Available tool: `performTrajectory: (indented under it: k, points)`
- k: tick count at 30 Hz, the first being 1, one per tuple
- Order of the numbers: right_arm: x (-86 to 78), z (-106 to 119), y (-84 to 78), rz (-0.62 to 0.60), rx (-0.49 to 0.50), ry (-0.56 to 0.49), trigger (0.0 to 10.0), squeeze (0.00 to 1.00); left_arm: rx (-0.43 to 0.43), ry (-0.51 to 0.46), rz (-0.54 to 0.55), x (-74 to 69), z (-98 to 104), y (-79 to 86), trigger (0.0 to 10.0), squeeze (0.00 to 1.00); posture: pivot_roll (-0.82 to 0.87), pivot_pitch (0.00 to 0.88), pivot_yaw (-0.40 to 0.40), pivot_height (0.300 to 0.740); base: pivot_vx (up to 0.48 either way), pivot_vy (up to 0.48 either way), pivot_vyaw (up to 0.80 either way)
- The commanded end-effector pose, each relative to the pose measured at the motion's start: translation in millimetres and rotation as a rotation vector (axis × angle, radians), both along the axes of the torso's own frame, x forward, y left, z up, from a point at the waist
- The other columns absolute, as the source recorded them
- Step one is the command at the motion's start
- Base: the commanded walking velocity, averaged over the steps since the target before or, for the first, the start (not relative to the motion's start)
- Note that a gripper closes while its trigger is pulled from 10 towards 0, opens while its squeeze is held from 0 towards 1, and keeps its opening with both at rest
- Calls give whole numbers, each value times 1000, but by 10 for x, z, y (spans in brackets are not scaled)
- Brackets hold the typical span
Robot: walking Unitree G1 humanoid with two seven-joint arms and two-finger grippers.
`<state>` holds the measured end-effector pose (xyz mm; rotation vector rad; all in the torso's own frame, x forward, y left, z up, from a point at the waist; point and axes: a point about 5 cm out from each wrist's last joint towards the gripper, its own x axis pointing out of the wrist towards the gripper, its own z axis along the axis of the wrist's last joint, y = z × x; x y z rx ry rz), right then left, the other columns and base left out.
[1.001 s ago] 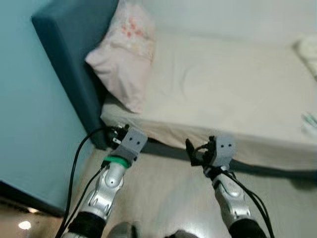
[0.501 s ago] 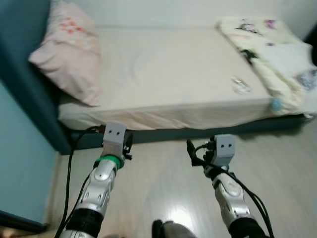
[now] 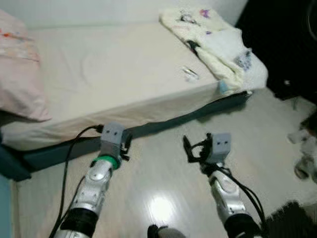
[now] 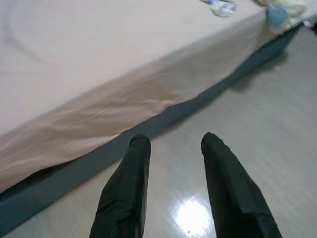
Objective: Clean up the room
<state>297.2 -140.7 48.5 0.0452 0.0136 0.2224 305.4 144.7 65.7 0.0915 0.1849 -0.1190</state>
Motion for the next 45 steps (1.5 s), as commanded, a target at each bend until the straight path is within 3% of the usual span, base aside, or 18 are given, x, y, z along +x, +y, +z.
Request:
performTrajectory:
  k: [1,8,13,23,31,45]
  points:
    - [-20,-28,-92,-16,-20,10,10000,0,-11,4,-22,-11,-30,-87,10000,0,66,0,-43,740,0,0,-800]
    - [-1,-10,-98,-10,-27,-1,10000,0,61,-4,-72,-28,-69,-122,10000,0,71,0,-30,740,0,0,-800]
    - [-72,-153,-150,-91,40,64,10000,0,107,49,-109,-78,-190,-61,10000,0,68,0,11,740,0,0,-800]
    - [-55,-129,-222,-183,93,48,10000,0,131,15,-168,65,-57,-82,10000,0,49,0,78,740,0,0,-799]
    - [-59,-135,-205,-175,94,45,10000,0,124,-8,-168,127,-12,-122,10000,0,43,0,65,740,0,0,-800]
    - [-48,-117,-220,-163,81,37,10000,0,107,-5,-159,61,-79,-161,10000,0,48,0,37,740,21,17,-793]
